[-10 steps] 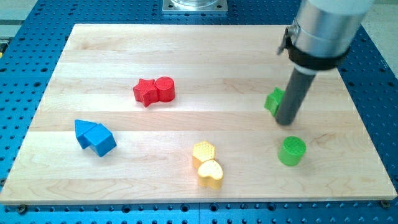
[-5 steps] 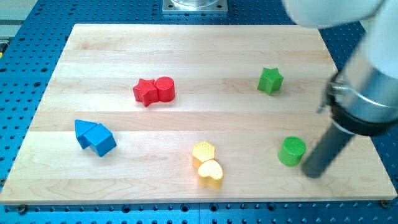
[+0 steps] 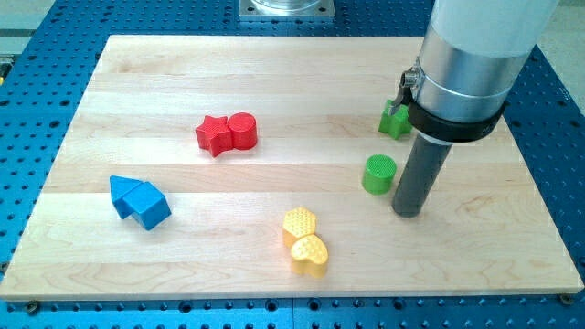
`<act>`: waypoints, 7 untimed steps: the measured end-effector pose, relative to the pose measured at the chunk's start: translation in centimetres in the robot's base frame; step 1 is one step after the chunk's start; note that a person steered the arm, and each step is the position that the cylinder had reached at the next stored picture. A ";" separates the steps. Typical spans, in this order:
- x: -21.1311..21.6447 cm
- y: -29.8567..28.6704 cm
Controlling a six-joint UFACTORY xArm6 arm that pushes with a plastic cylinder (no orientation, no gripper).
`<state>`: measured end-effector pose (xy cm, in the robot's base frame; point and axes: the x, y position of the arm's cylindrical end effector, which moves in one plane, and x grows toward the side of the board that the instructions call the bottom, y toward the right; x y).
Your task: Slide the green circle to the bottom right side of the green star
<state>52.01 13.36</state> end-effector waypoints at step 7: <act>-7.6 0.5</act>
<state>44.39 13.81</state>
